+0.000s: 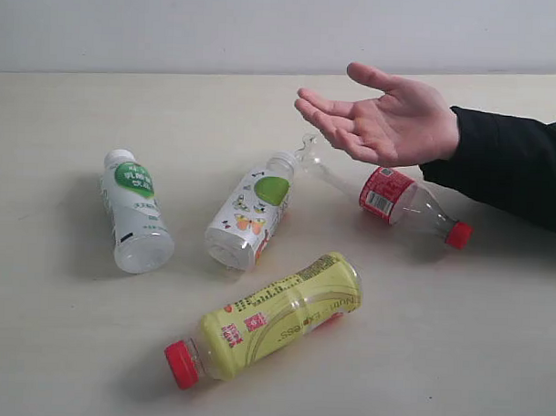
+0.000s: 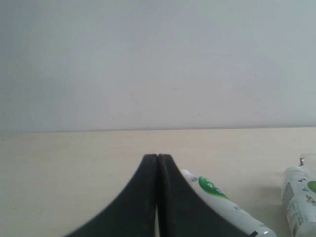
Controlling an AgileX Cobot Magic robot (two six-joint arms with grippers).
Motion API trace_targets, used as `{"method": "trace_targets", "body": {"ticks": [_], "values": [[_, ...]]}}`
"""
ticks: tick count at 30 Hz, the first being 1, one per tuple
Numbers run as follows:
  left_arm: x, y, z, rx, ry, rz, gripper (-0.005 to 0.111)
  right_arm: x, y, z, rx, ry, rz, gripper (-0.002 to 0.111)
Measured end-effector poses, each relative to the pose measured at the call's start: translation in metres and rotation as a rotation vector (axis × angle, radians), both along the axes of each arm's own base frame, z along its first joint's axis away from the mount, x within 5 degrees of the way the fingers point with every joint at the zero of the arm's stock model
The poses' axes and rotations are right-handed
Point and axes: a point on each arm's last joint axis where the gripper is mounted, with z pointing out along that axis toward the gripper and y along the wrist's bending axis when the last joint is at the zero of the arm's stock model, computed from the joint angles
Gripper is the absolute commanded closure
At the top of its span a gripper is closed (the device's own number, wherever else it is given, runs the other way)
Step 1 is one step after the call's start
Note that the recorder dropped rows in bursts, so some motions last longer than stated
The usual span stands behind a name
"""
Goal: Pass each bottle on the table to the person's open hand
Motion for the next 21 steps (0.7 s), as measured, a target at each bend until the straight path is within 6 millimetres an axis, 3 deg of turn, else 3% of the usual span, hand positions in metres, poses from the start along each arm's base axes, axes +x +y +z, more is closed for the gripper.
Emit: {"method": "trace_targets", "body": {"ticks": [9, 17, 21], "values": [[0.0, 0.0, 0.0, 0.0, 0.0, 0.0, 0.107, 0.0, 0.0, 0.0, 0.0, 0.0, 0.0, 0.108], [0.0, 0.0, 0.0, 0.0, 0.0, 0.0, 0.107, 0.0, 0.0, 0.007, -0.162, -0.077, 0.0, 0.108], [0.0, 0.0, 0.0, 0.0, 0.0, 0.0, 0.107, -0.001, 0.001, 0.013, -0.105, -0.138, 0.007, 0.108]]}}
